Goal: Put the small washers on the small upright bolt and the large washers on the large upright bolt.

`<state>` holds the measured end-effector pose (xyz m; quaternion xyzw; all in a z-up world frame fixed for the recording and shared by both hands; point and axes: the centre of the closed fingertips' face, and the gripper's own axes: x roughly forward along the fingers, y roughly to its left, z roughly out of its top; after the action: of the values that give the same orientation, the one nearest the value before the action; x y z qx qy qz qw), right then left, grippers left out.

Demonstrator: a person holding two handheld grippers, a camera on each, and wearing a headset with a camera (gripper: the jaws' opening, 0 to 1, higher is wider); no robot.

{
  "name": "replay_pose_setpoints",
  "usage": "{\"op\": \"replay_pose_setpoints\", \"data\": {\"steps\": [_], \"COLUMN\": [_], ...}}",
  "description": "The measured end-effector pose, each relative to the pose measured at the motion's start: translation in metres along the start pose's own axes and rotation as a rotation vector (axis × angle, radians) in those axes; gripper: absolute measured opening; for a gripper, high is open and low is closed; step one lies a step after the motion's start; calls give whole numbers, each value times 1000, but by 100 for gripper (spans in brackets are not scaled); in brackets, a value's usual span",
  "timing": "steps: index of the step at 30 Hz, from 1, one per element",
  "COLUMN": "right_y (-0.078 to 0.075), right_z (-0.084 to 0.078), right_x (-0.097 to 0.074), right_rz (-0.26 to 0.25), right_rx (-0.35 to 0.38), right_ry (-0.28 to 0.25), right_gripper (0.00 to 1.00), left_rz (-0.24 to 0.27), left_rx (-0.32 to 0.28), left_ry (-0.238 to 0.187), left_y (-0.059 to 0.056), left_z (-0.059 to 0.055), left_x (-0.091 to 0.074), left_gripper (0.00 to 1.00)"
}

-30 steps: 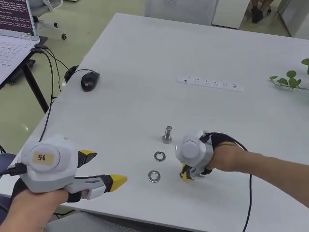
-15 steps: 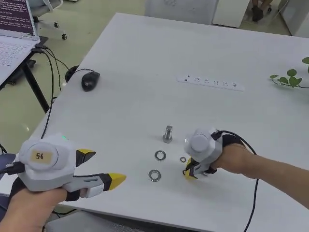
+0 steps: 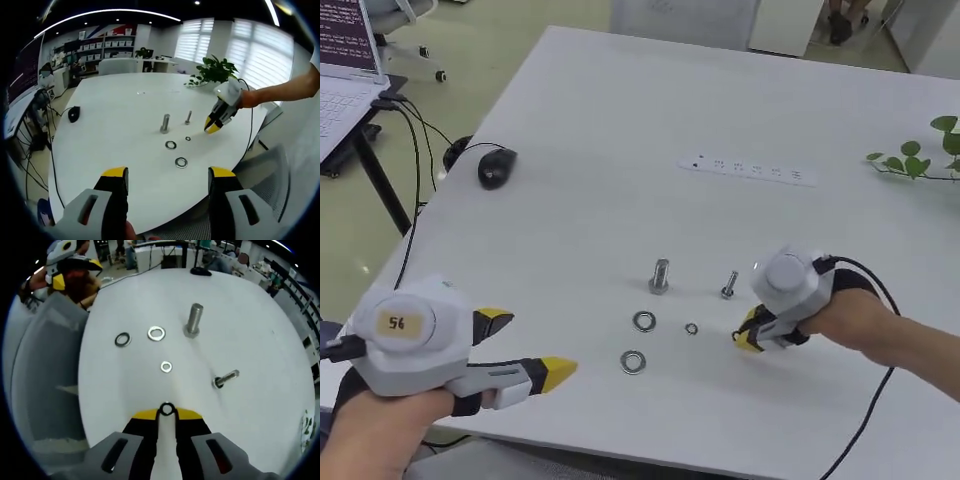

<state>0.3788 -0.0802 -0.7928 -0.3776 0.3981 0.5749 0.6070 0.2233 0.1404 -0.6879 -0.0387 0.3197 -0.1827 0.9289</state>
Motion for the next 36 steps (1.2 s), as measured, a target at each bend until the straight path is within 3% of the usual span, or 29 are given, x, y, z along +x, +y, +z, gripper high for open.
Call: {"op": "replay_pose_setpoints", "data": {"steps": [5, 11, 20, 29, 36], "right_y": [-15, -32, -56, -74, -71], "right_z": [-9, -7, 17, 45, 57], "right_x": [-12, -25, -36, -33, -29], "right_rz": [-32, -62, -94, -89, -69], "right_rx": [19, 35, 5, -56, -95], "right_ry": [3, -7, -22, -17, 14], "right_gripper": [13, 13, 13, 13, 13], "left_rz": [-1, -3, 1, 2, 9], "left_rx": [0, 1, 3, 7, 0], "left_ry": [0, 2, 3, 1, 3], "left_y": [1, 1, 2, 2, 4], "left_z": [0, -1, 0, 3, 0], "left_x": [0, 0, -1, -2, -3], "left_gripper": [64, 64, 64, 64, 64]}}
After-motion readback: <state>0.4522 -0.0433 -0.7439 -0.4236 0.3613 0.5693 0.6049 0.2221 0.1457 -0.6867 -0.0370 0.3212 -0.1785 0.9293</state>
